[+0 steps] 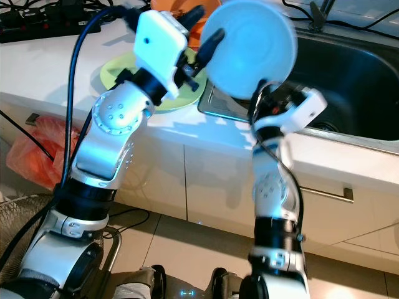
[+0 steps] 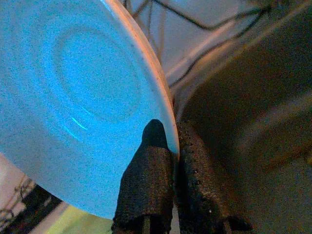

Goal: Kitchen organization

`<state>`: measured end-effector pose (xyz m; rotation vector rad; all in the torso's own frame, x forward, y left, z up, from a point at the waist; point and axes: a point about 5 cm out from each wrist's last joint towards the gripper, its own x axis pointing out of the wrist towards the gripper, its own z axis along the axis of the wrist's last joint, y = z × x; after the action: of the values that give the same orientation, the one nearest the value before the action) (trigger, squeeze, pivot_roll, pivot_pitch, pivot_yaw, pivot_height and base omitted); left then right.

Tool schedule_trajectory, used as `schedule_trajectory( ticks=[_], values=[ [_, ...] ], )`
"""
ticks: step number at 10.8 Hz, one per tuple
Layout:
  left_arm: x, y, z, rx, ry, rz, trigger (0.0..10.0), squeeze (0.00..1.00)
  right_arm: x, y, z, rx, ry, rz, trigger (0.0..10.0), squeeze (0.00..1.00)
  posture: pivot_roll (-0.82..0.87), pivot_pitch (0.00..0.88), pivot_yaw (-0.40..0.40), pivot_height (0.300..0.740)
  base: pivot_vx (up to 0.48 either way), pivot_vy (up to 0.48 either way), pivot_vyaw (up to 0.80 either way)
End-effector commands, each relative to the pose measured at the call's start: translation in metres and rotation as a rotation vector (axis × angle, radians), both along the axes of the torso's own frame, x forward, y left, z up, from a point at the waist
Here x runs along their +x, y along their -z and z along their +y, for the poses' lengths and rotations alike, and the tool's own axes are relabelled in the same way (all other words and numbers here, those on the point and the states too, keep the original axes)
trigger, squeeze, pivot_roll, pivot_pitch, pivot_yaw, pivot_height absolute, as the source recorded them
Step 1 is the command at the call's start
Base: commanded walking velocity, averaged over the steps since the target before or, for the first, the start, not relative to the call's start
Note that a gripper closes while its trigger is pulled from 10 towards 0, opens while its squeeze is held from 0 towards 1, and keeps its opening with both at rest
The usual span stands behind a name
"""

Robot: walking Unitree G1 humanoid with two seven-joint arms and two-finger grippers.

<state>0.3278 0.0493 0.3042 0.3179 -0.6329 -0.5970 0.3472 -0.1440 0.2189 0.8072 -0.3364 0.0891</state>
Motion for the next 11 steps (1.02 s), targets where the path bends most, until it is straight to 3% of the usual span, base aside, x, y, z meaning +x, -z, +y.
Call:
schedule_trajectory(
  ticks=[1,3,5,9,11],
  values=[
    [0.001,0.005,0.002,-0.020,-0.005,0.024,10.0,0.00,0.000,-0.011,-0.006,0.006,0.040,-0.046,10.0,0.00,0.13,0.164,-0.038,0.740,0.000,0.000,0.00],
    [0.003,0.013,0.008,-0.038,-0.031,0.058,10.0,0.00,0.005,-0.023,-0.023,-0.020,0.118,-0.061,10.0,0.00,0.13,0.161,-0.040,0.740,0.000,0.000,0.00],
    [0.008,0.024,0.016,-0.072,-0.073,0.113,10.0,0.00,0.009,-0.023,-0.035,-0.142,0.182,-0.037,10.0,0.00,0.12,0.160,-0.041,0.740,0.000,0.000,0.00],
    [0.021,0.068,0.042,-0.200,-0.164,0.311,10.0,0.00,0.013,-0.015,-0.056,-0.354,0.265,-0.017,10.0,0.00,0.12,0.159,-0.043,0.740,0.000,0.000,0.00],
    [0.020,0.087,0.056,-0.269,-0.198,0.348,10.0,0.00,0.015,-0.010,-0.061,-0.370,0.279,-0.003,10.0,0.00,0.12,0.164,-0.045,0.740,0.000,0.000,0.00]
  ],
)
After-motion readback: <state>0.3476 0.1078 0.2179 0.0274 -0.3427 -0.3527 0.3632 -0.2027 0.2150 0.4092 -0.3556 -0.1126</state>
